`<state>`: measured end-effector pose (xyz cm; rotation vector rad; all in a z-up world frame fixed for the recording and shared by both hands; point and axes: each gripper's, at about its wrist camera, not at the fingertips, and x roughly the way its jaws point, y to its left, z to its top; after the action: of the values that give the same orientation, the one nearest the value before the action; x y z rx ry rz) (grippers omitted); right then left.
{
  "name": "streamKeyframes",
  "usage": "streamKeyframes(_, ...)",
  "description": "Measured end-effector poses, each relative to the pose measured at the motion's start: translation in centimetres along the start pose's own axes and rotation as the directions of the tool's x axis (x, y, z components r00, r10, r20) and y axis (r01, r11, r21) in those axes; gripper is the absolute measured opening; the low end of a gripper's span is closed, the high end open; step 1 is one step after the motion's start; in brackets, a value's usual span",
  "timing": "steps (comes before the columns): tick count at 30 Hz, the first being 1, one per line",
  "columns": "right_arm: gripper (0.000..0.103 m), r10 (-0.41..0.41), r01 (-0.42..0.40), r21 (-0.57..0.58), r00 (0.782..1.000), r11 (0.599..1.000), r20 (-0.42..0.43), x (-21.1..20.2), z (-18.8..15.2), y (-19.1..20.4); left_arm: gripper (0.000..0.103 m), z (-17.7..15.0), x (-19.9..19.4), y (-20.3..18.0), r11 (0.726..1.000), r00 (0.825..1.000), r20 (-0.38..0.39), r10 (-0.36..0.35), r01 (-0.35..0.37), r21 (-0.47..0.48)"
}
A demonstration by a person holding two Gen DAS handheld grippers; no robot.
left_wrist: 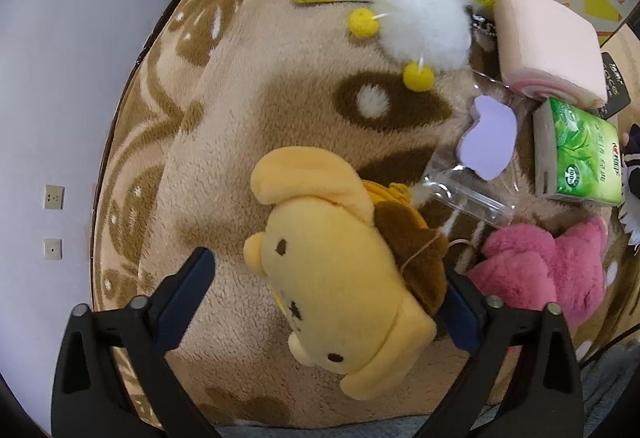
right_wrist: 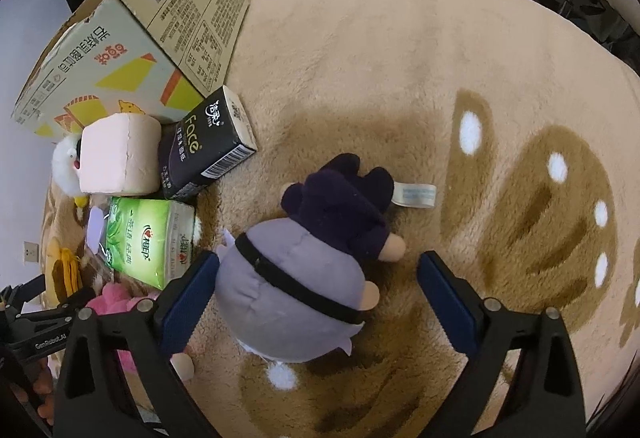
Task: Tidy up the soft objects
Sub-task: 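Lower left tool onto yellow dog plush while right tool lowers onto purple-haired doll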
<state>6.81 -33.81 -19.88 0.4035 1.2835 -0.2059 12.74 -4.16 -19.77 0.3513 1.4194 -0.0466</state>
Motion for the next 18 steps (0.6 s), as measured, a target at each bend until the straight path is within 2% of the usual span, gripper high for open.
streamKeyframes(6, 0.102, -0.007, 0.007, 0.01, 1.0, 1.0, -0.004, -0.9, -1.1, 1.7, 0.094, 0.2, 0.1, -0.4, 1.0, 1.0, -0.014, -0.017, 0.017, -0.015)
streamKeyframes(15, 0.102, -0.016, 0.016, 0.003, 1.0, 1.0, -0.012, -0.5, -1.4, 2.0, 0.092, 0.1, 0.2, 0.1, 1.0, 1.0, -0.013, -0.021, 0.02, -0.015)
streamKeyframes(18, 0.101, -0.018, 0.018, -0.004, 1.0, 1.0, -0.024, -0.2, -1.4, 2.2, 0.086, 0.1, 0.3, 0.2, 0.998, 0.998, -0.021, -0.057, 0.056, -0.03)
